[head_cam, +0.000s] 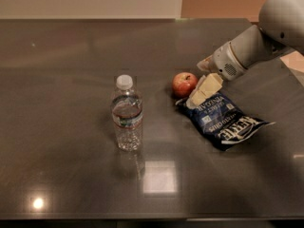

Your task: Move apple near blue chip bag

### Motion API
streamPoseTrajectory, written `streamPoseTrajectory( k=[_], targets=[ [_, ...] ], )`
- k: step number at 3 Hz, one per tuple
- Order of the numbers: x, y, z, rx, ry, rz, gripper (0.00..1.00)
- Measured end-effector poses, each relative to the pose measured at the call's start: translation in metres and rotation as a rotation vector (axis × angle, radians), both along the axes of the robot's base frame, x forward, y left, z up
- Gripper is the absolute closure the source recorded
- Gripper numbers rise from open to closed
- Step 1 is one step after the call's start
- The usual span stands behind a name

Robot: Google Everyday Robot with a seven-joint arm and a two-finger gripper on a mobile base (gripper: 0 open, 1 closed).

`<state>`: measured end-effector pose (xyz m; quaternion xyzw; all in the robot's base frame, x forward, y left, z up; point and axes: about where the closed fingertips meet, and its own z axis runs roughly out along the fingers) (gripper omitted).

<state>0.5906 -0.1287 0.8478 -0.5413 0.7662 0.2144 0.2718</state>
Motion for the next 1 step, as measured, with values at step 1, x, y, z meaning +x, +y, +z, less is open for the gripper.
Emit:
streamPoseTrajectory(
  k=[1],
  targets=[
    [0.0000, 0.0001, -0.0001, 0.000, 0.000, 0.000, 0.00]
  ],
)
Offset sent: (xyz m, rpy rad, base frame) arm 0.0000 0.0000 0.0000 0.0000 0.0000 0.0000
